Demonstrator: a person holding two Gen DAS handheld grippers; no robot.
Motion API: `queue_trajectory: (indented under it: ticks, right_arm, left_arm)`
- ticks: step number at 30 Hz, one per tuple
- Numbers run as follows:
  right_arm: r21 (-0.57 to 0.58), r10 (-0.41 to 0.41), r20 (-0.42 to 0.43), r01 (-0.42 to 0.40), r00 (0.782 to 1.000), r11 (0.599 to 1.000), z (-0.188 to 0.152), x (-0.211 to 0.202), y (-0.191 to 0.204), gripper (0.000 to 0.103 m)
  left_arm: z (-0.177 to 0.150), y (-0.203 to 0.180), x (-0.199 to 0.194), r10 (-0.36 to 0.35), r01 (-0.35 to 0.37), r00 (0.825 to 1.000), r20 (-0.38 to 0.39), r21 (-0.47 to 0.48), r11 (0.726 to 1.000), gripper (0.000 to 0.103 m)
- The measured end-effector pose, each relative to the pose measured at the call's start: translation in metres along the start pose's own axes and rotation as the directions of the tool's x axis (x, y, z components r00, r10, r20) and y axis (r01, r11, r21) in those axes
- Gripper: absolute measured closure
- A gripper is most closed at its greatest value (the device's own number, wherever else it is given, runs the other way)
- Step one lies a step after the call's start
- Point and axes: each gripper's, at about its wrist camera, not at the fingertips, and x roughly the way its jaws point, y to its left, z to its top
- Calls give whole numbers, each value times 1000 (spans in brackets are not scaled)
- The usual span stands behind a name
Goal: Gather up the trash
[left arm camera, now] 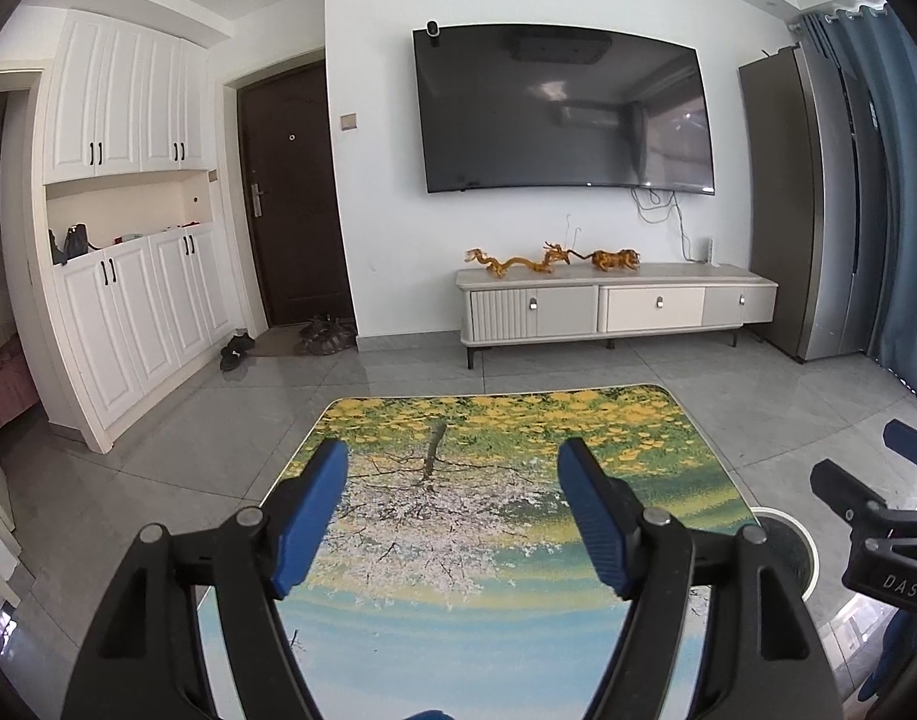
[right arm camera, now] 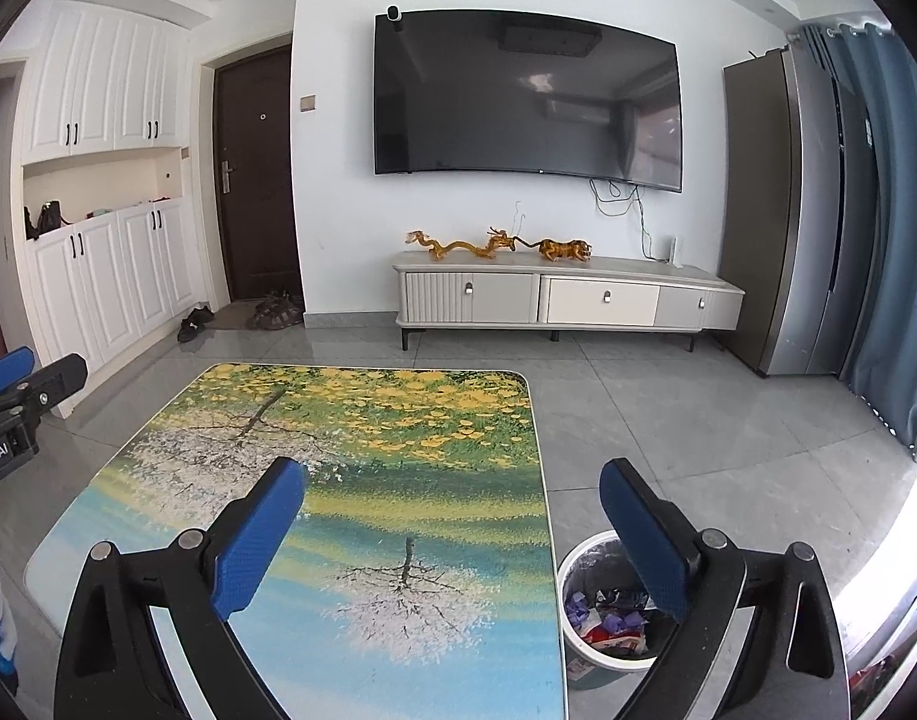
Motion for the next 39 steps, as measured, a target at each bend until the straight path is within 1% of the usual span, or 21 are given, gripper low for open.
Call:
queue_trajectory:
  ticks: [10, 16, 24, 28, 39]
  right_arm:
    - [5, -16, 21, 16, 1000, 1000, -5, -12, 0, 3]
    - [12, -27, 28, 27, 999, 1000, -8, -14, -2, 3]
    - [23, -54, 47, 53, 997, 998, -9, -20, -6, 2]
    - [27, -66, 58, 65, 996, 998, -9, -23, -8, 1]
    - [35, -74, 41, 73, 996, 997, -16, -20, -13, 0]
  left_arm:
    - [-5, -6, -10, 17, -17, 999, 27, 10, 1000, 29]
    - [-7, -7, -14, 6, -6, 999, 34, 6, 1000, 28]
    - [-10, -7, -19, 3, -3, 998, 68, 7, 1000, 28]
    - [-12, -9, -18, -3, 2, 998, 68, 13, 1000, 28]
    - [-16, -15, -10, -28, 27, 999, 39, 22, 999, 28]
